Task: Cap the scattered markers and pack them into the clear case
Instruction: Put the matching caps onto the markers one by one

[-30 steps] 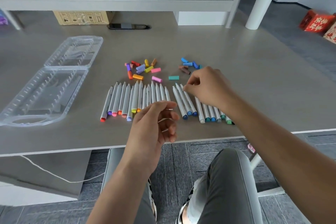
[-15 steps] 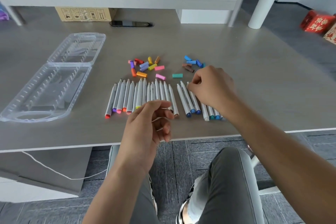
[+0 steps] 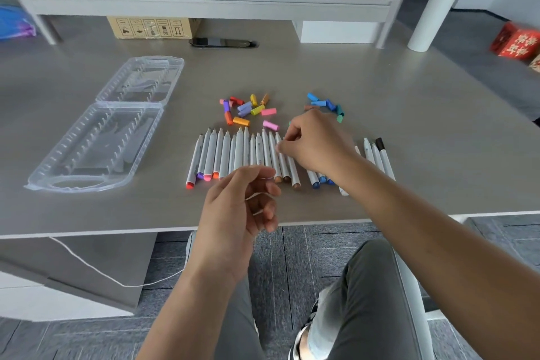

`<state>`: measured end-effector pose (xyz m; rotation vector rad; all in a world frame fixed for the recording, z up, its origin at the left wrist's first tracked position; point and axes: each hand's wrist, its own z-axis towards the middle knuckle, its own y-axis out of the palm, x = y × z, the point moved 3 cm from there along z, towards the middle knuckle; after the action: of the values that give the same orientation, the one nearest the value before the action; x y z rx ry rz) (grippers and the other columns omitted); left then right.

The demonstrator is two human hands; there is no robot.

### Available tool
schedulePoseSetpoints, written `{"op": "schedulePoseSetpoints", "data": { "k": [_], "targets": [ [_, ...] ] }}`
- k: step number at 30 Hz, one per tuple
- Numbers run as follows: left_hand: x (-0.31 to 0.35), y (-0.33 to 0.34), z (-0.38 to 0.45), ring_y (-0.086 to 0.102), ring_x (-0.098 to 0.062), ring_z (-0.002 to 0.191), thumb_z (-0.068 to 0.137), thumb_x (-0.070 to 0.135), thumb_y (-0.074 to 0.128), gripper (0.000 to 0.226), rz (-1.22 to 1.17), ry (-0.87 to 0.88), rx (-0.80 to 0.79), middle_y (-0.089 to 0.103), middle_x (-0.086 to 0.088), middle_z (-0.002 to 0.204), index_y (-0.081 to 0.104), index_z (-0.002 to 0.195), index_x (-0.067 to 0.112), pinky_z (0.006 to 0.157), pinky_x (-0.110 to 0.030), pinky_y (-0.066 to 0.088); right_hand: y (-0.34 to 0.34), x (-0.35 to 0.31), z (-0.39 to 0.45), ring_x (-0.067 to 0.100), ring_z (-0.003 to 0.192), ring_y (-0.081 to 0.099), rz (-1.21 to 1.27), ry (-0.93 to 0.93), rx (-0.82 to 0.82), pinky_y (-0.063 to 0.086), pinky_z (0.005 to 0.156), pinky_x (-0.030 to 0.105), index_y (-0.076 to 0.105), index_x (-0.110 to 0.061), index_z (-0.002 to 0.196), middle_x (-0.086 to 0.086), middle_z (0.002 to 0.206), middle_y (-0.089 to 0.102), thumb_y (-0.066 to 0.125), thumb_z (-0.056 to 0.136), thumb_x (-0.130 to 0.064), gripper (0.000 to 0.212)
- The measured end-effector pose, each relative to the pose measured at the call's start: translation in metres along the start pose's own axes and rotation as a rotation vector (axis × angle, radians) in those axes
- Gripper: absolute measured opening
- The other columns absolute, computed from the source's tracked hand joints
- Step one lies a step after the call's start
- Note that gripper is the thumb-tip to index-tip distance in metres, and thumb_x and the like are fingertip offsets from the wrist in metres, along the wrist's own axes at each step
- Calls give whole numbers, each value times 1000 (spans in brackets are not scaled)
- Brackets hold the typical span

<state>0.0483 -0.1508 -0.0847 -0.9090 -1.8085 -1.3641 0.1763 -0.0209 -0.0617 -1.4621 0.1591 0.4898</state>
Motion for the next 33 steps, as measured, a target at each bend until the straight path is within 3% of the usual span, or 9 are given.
{"op": "schedulePoseSetpoints", "data": {
  "k": [7,12,15,18,21,24,26,28,33],
  "targets": [
    [1,-3,2,40,-19,47,97,12,51,19,2,1,-1,56,-12,71,66,91,2,41,-24,35,-4,-9,2,24,74,63,-183,59,7,45,64,29,67,-18,78,1,81,66,70,84,-32,16],
    [2,2,8,41,-19,49,97,10,51,19,15,-1,-11,56,-14,73,67,91,2,42,-25,35,-12,-12,3,26,80,60,-305,97,-42,43,68,31,40,-19,72,0,83,53,72,86,-39,40],
    [5,2,12,43,-21,51,98,9,55,18,114,54,35,59,-13,73,68,92,-2,44,-27,37,-11,-5,7,26,84,67,-190,145,-86,47,67,31,54,-14,74,1,80,62,70,84,-44,36],
    [11,5,21,48,-25,50,96,10,62,10,405,239,96,65,-9,72,68,94,2,48,-32,42,-18,12,12,16,103,72,141,205,-86,56,77,34,70,1,78,3,104,76,74,81,-43,44],
    [16,17,33,58,-19,53,90,24,70,11,661,334,136,69,0,75,67,98,18,50,-30,48,-34,25,6,-6,55,54,460,274,-96,40,53,24,72,-1,69,-16,58,59,80,85,-29,32],
    [13,38,47,66,-13,62,87,37,74,31,753,298,93,72,3,74,63,110,20,56,-27,50,-44,36,0,0,43,46,635,307,-78,33,42,9,74,6,78,-8,55,56,81,85,-26,34],
    [7,51,56,72,-16,67,89,29,74,43,687,217,30,75,1,75,59,125,12,70,-38,60,-46,41,-4,6,48,46,662,304,-75,32,41,12,72,14,94,-2,62,56,81,85,-29,44],
    [4,61,61,76,-23,71,94,12,69,42,531,111,-35,77,-4,78,54,132,5,78,-45,63,-47,46,-5,6,48,45,657,298,-72,34,42,12,74,10,92,-3,59,55,79,87,-29,40],
    [4,70,58,73,-30,65,97,-8,52,29,104,-77,-87,65,-24,97,56,124,-2,59,-30,60,-48,68,18,1,46,52,415,271,101,43,48,18,81,-17,90,-11,58,62,73,95,-28,14]
  ]
}}
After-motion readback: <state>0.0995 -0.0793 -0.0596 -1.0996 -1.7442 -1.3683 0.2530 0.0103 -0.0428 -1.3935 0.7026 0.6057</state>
